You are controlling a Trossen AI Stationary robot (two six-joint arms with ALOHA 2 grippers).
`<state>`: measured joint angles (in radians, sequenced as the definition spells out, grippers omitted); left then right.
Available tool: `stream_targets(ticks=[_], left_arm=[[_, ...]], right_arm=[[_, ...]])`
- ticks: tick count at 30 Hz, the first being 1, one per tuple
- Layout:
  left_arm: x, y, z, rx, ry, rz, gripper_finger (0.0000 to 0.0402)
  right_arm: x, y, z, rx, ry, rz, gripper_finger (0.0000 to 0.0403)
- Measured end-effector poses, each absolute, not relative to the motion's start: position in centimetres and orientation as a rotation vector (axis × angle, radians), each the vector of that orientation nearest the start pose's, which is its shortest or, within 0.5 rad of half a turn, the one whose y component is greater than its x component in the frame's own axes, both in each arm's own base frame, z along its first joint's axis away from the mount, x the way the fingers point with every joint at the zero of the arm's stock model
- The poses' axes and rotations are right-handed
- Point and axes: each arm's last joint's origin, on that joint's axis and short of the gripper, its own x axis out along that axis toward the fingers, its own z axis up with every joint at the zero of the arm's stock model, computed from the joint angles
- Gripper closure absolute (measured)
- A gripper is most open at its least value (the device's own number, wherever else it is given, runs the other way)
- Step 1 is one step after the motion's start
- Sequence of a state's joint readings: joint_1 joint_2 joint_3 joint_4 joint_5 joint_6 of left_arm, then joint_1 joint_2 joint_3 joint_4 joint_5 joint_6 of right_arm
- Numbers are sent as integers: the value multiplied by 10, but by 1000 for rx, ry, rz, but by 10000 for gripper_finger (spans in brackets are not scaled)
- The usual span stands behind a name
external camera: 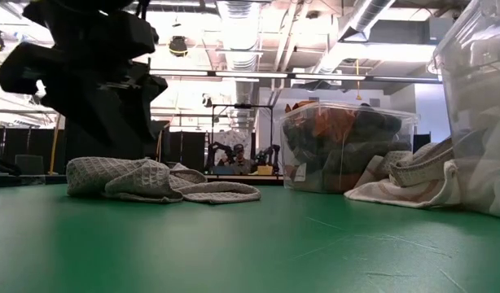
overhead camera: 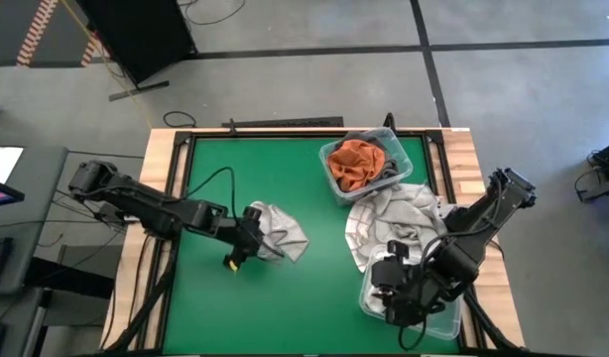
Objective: Sort towels by color in basket
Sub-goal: Put the light gray towel into the bottom transparent bin
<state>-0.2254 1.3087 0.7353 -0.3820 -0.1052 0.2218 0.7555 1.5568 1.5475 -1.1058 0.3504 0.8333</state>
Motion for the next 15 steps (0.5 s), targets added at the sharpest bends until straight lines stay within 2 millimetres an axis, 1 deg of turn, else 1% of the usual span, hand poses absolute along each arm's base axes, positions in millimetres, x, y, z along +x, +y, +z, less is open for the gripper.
stream_targets(ticks=[5, 7, 12, 15], left_arm=[[245, -42, 191, 334, 955, -203, 109], [251, -39, 185, 320, 966, -222, 104], [268, -31, 156, 323, 1020, -244, 99], [278, -24, 138, 315, 1042, -247, 99]], right_arm=[[236, 206, 346, 112, 874, 0, 168], [239, 208, 349, 85, 830, 14, 168], [243, 210, 353, 38, 754, 22, 168], [244, 210, 353, 23, 740, 16, 168]])
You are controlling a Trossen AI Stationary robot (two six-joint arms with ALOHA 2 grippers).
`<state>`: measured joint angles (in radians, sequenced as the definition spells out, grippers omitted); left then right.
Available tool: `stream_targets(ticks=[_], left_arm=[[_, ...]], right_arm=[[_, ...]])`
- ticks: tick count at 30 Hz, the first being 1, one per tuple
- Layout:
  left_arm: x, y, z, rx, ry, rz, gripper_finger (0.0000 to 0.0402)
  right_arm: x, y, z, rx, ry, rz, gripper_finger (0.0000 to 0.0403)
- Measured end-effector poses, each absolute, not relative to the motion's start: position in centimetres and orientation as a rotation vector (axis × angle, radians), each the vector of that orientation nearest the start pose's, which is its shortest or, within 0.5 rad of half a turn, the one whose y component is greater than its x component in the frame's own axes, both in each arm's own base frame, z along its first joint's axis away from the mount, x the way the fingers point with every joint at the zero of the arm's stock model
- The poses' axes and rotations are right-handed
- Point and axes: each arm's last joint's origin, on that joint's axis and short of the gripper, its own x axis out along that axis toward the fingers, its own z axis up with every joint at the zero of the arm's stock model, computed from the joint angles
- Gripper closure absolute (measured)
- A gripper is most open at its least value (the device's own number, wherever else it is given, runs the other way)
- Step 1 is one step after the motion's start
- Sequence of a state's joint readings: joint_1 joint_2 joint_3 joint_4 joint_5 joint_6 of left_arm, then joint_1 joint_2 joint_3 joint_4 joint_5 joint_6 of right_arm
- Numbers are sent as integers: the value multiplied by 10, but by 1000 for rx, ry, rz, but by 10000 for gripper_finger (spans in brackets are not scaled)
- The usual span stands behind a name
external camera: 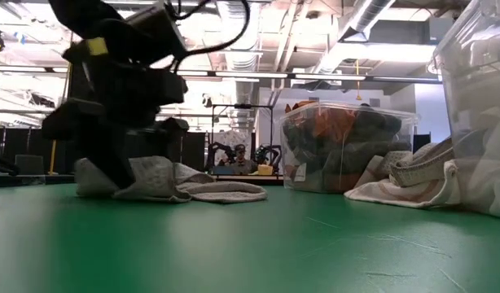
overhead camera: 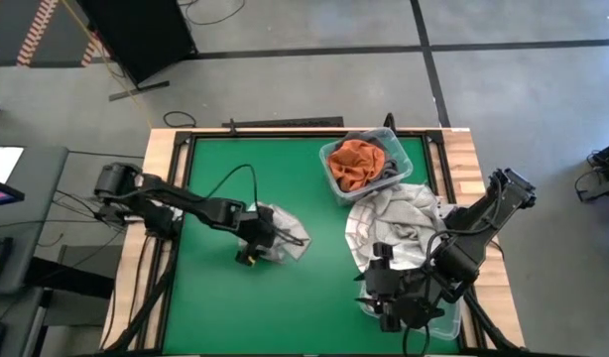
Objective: Sort towels by color in basket
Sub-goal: Put the light gray towel into the bottom transparent bin
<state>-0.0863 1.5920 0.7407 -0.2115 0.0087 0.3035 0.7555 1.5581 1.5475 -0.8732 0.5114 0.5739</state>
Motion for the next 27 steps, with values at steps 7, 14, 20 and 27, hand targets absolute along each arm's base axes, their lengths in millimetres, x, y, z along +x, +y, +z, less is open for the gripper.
stream_targets(ticks=[7, 14, 20, 27], left_arm=[[284, -18, 120, 284, 1073, -300, 144], [284, -20, 120, 294, 1046, -370, 328], [288, -26, 125, 344, 1022, -397, 385], [312, -46, 157, 444, 914, -447, 395]], right_arm=[[244, 210, 353, 17, 735, 3, 168], [241, 212, 352, 52, 741, -6, 168], [226, 224, 350, 109, 770, 0, 168], [193, 237, 342, 206, 875, -71, 168]])
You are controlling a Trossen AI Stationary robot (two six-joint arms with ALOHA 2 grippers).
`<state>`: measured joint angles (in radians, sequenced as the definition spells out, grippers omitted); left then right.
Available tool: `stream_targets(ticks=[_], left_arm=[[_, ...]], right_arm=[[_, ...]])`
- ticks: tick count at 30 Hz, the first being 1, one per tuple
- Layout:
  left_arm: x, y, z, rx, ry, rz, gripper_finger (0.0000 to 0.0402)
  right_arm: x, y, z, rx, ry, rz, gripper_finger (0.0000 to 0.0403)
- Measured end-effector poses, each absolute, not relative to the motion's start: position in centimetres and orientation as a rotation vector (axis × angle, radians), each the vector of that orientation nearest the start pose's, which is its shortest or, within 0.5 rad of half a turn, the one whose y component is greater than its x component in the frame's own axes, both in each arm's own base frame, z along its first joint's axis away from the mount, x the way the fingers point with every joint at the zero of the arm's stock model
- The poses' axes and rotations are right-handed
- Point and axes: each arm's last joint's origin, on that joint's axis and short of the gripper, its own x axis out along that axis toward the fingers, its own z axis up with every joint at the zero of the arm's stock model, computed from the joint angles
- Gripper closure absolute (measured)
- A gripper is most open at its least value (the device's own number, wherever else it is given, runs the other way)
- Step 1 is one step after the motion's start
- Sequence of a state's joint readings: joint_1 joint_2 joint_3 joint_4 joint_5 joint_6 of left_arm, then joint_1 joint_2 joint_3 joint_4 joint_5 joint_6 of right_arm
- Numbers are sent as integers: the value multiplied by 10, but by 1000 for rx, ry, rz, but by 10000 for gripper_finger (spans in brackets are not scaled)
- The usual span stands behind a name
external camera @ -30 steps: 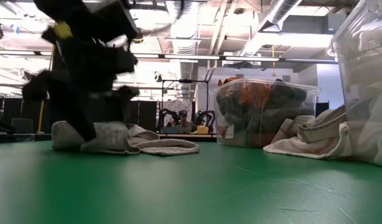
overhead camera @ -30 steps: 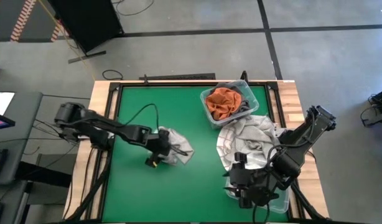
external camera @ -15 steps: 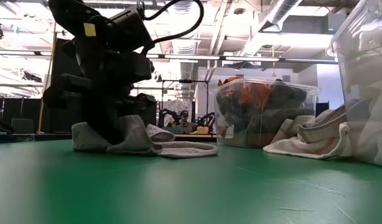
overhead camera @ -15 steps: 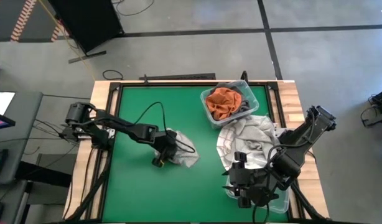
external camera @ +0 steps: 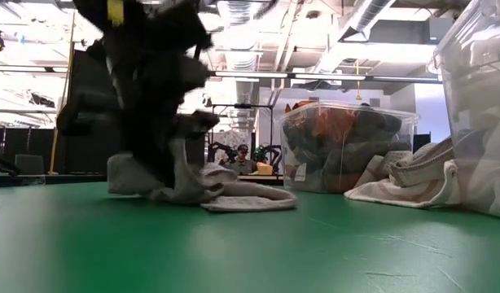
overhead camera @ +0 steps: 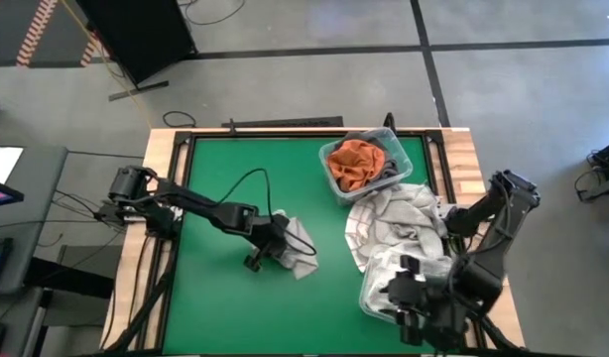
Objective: Sort towels by color in basket
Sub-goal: Put the light gray towel into the bottom transparent bin
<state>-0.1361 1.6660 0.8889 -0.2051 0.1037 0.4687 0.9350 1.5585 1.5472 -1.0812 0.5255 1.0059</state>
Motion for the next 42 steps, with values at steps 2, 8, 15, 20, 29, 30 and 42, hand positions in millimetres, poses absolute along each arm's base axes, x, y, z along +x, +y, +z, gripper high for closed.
stream_targets(ticks=[2, 8, 15, 20, 29, 30, 42], left_arm=[[322, -52, 177, 479, 849, -462, 396], [338, -64, 251, 570, 668, -468, 396], [345, -77, 337, 654, 455, -468, 396], [345, -85, 380, 703, 280, -492, 396], [357, -81, 405, 698, 26, -451, 396], [359, -81, 403, 691, 23, -461, 396], [414, -76, 366, 546, -98, -502, 395]], right_arm=[[181, 240, 340, 251, 906, -110, 168], [149, 250, 337, 337, 935, -187, 168], [122, 251, 332, 404, 930, -305, 168], [113, 252, 320, 420, 937, -351, 168], [112, 252, 308, 467, 933, -402, 168], [112, 252, 308, 469, 932, -403, 168], [110, 253, 308, 472, 933, -394, 168]])
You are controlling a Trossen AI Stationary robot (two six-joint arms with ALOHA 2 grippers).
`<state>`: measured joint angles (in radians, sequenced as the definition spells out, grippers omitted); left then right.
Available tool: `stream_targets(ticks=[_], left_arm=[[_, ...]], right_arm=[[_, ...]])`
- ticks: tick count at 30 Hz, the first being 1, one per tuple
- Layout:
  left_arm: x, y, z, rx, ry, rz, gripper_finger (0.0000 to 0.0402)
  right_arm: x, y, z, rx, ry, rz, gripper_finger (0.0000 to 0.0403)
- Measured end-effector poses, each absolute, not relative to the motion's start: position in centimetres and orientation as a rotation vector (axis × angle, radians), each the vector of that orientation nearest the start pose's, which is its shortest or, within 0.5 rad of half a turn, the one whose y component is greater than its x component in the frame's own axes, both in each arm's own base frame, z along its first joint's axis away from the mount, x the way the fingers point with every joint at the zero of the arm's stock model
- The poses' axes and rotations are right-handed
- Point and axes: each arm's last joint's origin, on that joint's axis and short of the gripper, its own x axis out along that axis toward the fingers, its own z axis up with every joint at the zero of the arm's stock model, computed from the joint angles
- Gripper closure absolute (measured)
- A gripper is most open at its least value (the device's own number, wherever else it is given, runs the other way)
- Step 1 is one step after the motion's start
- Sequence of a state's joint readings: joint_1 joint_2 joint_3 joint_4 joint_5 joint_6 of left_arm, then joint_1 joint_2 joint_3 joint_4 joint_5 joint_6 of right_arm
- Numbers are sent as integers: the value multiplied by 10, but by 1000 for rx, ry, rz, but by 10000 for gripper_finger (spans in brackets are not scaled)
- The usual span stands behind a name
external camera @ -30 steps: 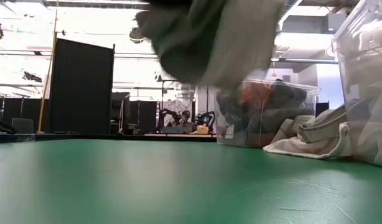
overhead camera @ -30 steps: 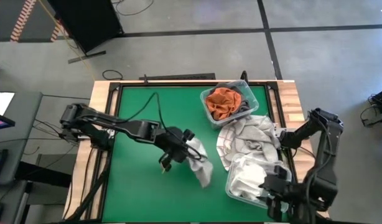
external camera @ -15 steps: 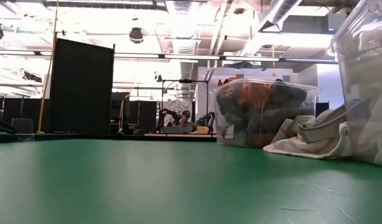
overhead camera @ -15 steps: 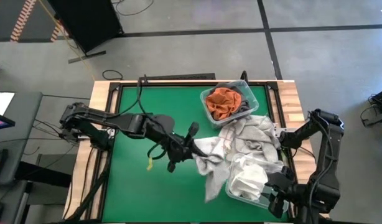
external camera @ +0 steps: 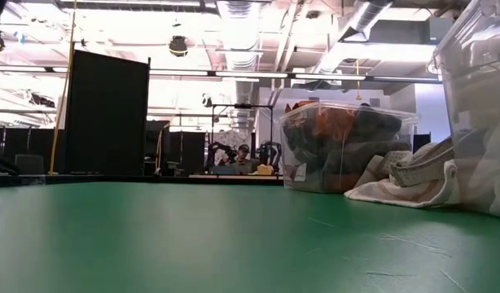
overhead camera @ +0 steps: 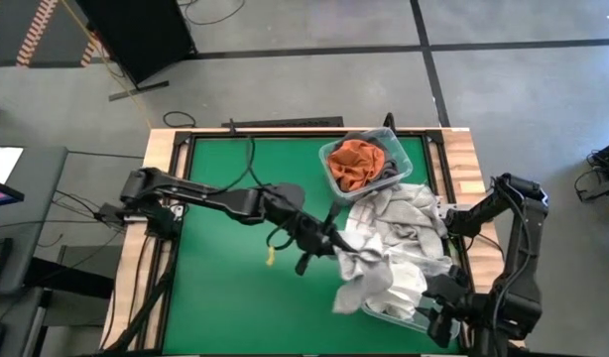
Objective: Sort towels by color in basket
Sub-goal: Put the light gray towel into the bottom transparent bin
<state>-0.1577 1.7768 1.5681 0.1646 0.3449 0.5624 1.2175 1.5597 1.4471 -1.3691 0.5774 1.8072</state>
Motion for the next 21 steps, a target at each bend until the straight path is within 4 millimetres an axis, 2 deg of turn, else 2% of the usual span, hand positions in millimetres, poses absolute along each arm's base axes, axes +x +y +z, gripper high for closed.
stream_targets(ticks=[7, 14, 17, 21], left_arm=[[451, -85, 340, 494, -98, -619, 395], [490, -95, 292, 447, 0, -691, 393], [499, -93, 273, 427, 63, -719, 377], [506, -92, 258, 420, 104, -726, 324]], right_arm=[[107, 251, 308, 472, 937, -419, 168], [102, 248, 307, 454, 943, -452, 168], [100, 249, 307, 454, 950, -449, 168], [97, 249, 307, 452, 959, -449, 168]])
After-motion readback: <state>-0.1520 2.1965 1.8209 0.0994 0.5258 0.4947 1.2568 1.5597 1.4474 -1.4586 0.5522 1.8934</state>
